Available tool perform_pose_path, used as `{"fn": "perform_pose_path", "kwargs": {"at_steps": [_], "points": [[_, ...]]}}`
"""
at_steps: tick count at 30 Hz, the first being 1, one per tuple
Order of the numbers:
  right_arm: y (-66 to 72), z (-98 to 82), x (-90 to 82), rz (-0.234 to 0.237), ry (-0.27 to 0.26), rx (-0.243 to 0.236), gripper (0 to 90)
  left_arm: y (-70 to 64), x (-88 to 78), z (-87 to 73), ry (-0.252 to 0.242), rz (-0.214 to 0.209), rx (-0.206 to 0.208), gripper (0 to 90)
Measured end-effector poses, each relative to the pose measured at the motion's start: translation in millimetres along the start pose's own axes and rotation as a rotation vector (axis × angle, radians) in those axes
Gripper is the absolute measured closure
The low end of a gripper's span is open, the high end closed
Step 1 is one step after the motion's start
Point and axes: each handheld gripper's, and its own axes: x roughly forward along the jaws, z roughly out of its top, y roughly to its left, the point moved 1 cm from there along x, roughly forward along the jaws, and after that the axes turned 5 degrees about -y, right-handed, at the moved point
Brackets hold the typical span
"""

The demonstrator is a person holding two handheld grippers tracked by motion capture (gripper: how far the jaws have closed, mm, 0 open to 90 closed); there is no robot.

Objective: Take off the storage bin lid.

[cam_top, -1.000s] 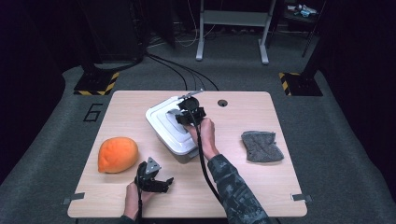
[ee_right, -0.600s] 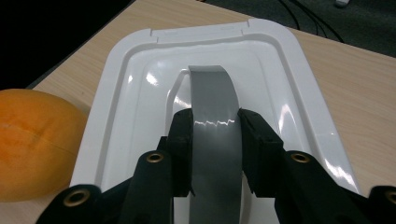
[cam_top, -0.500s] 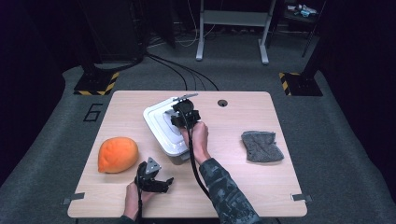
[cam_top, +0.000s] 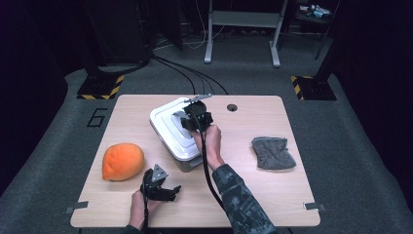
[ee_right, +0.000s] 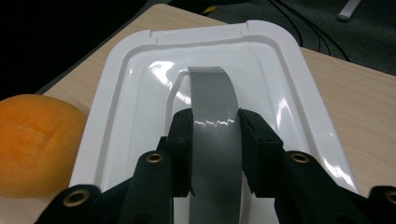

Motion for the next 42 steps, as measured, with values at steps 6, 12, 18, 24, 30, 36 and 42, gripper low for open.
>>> {"fn": "perform_pose_path", "kwargs": {"at_steps": [6, 12, 18, 24, 30, 36, 42], "points": [[-4.8, 4.7, -10.9, 0.001, -0.021, 0.004, 66.8, 0.2, -0.2, 0.1, 0.003, -0.003, 0.0, 11.9], [-9.2, 9.6, -22.1, 0.0, -0.03, -0.005, 66.8, 0.0, 0.1, 0.2, -0.002, -0.002, -0.005, 12.0], [-15.6, 11.6, -29.9, -0.008, -0.035, -0.007, 66.8, -0.6, 0.5, 0.0, -0.009, -0.001, -0.013, 11.9], [-24.1, 12.8, -36.3, -0.017, -0.042, 0.001, 66.8, -0.2, 0.1, 0.1, -0.003, -0.001, -0.004, 11.9], [-33.7, 13.4, -42.6, -0.03, -0.051, -0.007, 66.8, 0.3, -0.2, 0.2, 0.003, 0.0, 0.004, 12.0], [-44.8, 13.3, -50.1, -0.046, -0.057, 0.007, 66.8, 0.3, -0.1, 0.2, 0.001, 0.002, 0.004, 12.0], [-56.6, 12.1, -56.9, -0.061, -0.064, 0.017, 66.8, 0.4, -0.3, 0.2, 0.004, 0.002, 0.006, 12.0]]}}
